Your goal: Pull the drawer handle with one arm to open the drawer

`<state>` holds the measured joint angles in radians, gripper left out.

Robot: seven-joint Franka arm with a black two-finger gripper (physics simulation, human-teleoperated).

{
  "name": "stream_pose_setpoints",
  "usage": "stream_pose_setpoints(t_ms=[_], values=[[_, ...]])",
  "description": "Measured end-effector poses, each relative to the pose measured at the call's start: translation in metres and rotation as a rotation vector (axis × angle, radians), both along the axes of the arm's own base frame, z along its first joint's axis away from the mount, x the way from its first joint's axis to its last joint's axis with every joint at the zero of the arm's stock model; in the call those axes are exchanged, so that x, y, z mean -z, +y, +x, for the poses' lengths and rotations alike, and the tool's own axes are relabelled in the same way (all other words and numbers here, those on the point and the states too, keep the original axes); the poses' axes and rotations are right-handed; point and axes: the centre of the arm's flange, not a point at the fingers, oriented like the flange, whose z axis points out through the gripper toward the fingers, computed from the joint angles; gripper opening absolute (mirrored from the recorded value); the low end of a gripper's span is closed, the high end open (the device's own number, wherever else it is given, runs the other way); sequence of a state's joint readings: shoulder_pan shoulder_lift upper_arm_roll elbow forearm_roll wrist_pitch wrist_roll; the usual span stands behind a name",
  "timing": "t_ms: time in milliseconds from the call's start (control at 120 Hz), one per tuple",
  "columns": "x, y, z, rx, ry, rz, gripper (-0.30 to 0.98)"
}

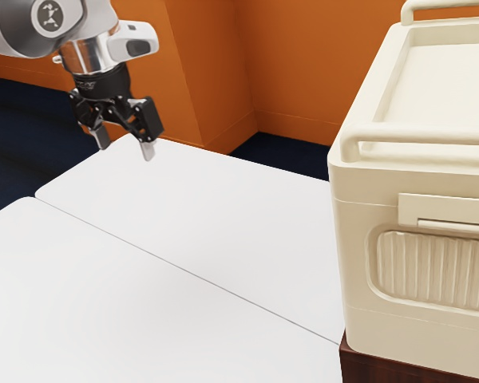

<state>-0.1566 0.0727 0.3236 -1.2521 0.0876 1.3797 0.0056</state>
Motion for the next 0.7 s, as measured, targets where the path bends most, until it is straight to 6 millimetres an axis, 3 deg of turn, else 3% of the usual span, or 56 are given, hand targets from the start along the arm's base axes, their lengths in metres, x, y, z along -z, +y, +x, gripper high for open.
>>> stream_pose_setpoints(t_ms=[133,233,267,317,517,700], values=[[-0.003,0.003,-0.002,-0.006,-0.003,0.0,0.69],[-0.103,-0.004,-0.053,0.012,-0.209,0.001,0.69],[-0.123,-0.005,-0.067,0.016,-0.253,0.0,0.69],[-0.138,-0.004,-0.078,0.015,-0.284,-0.001,0.69],[-0.148,-0.007,-0.081,0.024,-0.331,0.006,0.69],[-0.125,-0.005,-0.056,0.007,-0.293,0.013,0.69]])
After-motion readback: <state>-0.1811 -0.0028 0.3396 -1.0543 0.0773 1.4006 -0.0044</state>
